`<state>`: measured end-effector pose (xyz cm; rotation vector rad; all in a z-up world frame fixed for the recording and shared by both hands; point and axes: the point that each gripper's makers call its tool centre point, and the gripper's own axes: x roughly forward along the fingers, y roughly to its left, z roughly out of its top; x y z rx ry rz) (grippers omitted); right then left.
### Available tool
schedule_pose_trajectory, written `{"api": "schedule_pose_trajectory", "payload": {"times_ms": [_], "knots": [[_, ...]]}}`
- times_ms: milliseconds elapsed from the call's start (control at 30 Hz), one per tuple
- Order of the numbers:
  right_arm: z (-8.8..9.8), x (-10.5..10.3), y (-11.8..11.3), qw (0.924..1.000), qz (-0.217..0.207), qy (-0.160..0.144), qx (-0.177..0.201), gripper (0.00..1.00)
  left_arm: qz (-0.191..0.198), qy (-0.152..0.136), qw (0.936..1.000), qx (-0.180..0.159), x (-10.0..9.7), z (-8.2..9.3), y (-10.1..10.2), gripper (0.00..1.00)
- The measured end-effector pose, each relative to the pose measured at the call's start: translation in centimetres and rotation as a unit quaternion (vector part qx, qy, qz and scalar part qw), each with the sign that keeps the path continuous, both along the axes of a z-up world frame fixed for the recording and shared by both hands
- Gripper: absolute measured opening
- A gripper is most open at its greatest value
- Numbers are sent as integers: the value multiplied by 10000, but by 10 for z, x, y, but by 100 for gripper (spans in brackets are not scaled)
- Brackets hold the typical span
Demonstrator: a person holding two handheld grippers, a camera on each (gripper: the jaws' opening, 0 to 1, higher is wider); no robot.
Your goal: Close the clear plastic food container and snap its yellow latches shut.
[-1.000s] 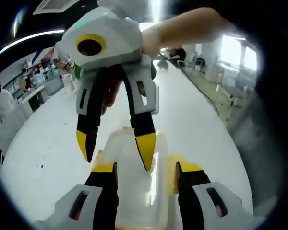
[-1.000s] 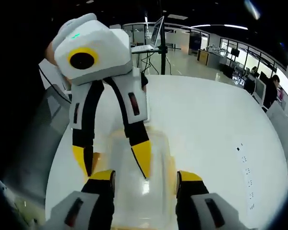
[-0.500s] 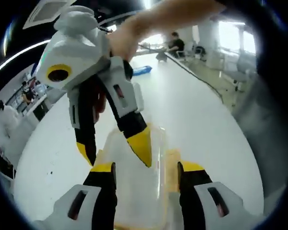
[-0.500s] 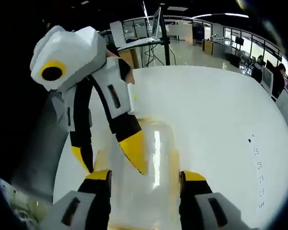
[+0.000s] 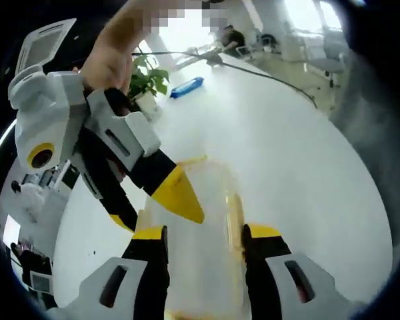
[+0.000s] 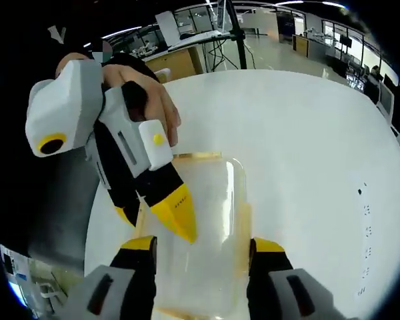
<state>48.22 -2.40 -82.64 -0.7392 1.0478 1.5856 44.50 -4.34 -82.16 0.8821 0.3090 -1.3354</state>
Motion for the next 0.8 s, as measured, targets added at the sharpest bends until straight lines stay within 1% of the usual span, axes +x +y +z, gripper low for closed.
{"api": "schedule_pose_trajectory", "payload": {"times_ms": [67, 100, 133, 267, 300, 333, 367, 400, 433, 467, 533, 600, 667, 733, 767, 800], "knots": [[-1, 0, 1, 9999, 87, 43, -73, 52, -8, -19, 10000, -2, 0, 0, 0, 41], [0, -2, -1, 9998, 102, 117, -154, 52, 4, 28, 10000, -16, 0, 0, 1, 41], [0, -1, 0, 9997, 146, 116, -169, 52, -46, -43, 10000, -36, -1, 1, 1, 40], [0, -1, -1, 9993, 196, 148, -272, 51, 3, -35, 10000, -36, 1, 0, 1, 38], [0, 1, 0, 9994, 146, 136, -286, 51, -40, -297, 9996, 1, 4, 0, 0, 38], [1, 1, -1, 9993, 119, 181, -308, 51, 66, -175, 9998, -19, 4, 0, 1, 38], [1, 1, -1, 9994, 141, 165, -275, 51, 71, -161, 9998, -33, 4, 1, 0, 38], [1, 1, -2, 9995, 144, 159, -244, 51, 57, -239, 9997, -21, 3, 0, 0, 38], [2, 1, -2, 9995, 132, 162, -216, 51, 53, -219, 9997, -26, 3, 0, 0, 38], [1, 1, -2, 9996, 130, 157, -210, 51, -25, -135, 9999, -55, 5, 2, 1, 38], [0, 0, -2, 9995, 141, 162, -221, 51, -89, -157, 9998, -50, 1, 2, 0, 39], [0, -3, -1, 9993, 210, 166, -262, 52, -152, -174, 9997, -6, -4, 1, -2, 40], [-1, -10, -1, 9985, 365, 202, -358, 52, -296, -104, 9995, -24, -12, 1, -5, 42], [-1, -10, -1, 9981, 375, 196, -448, 53, -306, -102, 9995, -30, -12, 1, -5, 43], [-1, -9, -1, 9980, 407, 197, -432, 54, -295, -93, 9995, -43, -12, 1, -6, 43], [1, -8, 0, 9979, 548, 119, -336, 54, -279, -80, 9996, -38, -13, 2, -6, 43]]}}
